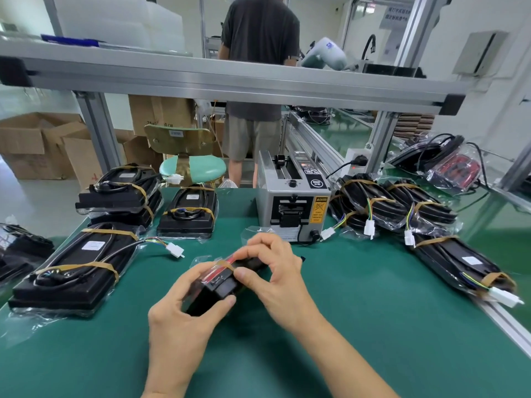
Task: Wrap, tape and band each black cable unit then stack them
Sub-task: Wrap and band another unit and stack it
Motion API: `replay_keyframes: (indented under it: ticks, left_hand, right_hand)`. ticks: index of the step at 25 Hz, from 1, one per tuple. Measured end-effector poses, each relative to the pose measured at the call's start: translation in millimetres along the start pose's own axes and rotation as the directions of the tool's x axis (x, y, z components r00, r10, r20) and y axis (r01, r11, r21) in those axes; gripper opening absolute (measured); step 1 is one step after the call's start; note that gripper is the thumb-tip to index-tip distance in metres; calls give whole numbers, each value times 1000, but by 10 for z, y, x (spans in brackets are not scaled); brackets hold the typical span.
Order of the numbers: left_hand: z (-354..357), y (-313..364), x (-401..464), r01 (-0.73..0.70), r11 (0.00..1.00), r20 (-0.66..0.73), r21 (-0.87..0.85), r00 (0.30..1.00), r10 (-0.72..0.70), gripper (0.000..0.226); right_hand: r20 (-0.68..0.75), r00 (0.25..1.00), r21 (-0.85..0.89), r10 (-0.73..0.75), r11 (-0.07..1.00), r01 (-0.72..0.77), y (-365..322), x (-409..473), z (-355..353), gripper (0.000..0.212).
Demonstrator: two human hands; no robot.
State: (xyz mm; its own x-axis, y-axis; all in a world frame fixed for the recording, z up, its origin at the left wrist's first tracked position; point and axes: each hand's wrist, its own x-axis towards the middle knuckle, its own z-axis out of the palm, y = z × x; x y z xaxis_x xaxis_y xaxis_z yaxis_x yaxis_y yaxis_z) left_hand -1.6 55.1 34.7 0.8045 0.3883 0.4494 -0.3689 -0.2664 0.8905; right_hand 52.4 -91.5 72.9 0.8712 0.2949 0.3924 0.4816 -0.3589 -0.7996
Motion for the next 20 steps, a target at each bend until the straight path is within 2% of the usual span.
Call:
replay_keyframes:
  ticks: [3,5,6,8,10,12,14,15,17,19,20]
  left_hand:
    - [-165,-10,47,37,995,39,-92,999,-34,64]
    - [-229,10,58,82,991,88,-102,993,-73,61]
    - [-227,49,61,92,994,87,-59,992,-86,61]
    - [-192,174,76,-3,981,37,192,999,-5,71]
    - [-100,305,103,-222,858,98,464,975,199,78]
    - [35,411,160,-425,697,274,577,905,325,67]
    - [152,471,216,-508,564,402,651,861,312,57]
    - [188,487,232,-505,520,425,689,862,275,56]
    - [222,520,251,-465,513,411,721,884,223,56]
    - [230,529,260,-436,527,390,730,898,203,55]
    - [234,520,270,-435,510,386,742,899,206,56]
  right_hand:
    - [54,998,-191,-20,981,30,111,49,-215,24]
    - [120,993,-238,19,971,10,208,103,-372,29]
    - [168,985,-209,46,978,-10,245,134,-425,32]
    - [244,967,-77,76,995,-59,290,194,-455,28]
    - [245,965,-3,88,996,-90,329,249,-438,24]
    - [228,967,45,117,990,-131,356,292,-421,23]
    - [243,956,146,167,968,-206,375,320,-408,23]
    - [248,949,194,197,949,-248,395,329,-402,23]
    - [170,951,227,259,929,-293,431,357,-415,21]
    - [-46,934,227,354,915,-335,483,430,-460,17]
    - [-171,898,219,405,904,-367,516,479,-494,21]
